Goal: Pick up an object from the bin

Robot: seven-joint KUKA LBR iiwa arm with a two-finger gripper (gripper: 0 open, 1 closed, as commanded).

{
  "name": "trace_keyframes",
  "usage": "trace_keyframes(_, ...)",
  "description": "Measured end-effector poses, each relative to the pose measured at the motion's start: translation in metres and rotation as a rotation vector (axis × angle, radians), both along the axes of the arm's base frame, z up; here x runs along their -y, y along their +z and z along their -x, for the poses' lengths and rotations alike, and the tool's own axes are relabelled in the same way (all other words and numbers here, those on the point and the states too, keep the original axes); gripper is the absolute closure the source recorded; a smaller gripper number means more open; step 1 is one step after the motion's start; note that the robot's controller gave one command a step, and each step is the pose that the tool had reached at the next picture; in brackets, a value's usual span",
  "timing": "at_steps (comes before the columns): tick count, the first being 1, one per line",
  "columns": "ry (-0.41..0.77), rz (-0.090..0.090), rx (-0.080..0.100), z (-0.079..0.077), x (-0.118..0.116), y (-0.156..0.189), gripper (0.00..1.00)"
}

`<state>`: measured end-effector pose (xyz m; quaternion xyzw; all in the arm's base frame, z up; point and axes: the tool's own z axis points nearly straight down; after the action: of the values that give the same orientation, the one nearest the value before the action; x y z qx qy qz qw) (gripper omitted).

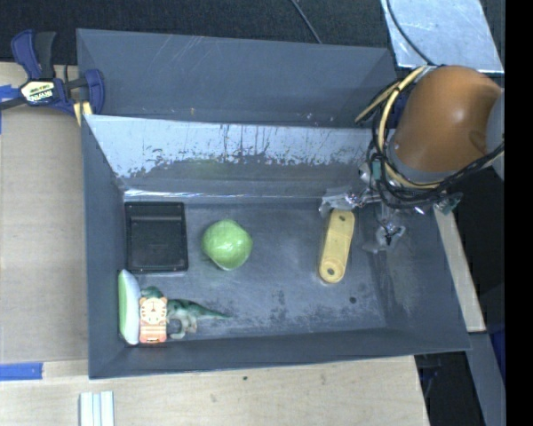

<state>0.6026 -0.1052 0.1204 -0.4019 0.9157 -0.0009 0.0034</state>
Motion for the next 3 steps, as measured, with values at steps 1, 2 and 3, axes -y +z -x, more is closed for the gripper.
trace_keyframes(1,-0.041,0.0,0.008,-0.01,0.019,-0.05,0.0)
trace_keyframes(2,0.327,0.003,0.012,-0.022,-0.009,-0.049,1.0)
trace_keyframes(3,0.327,0.003,0.012,-0.022,-0.009,-0.049,1.0)
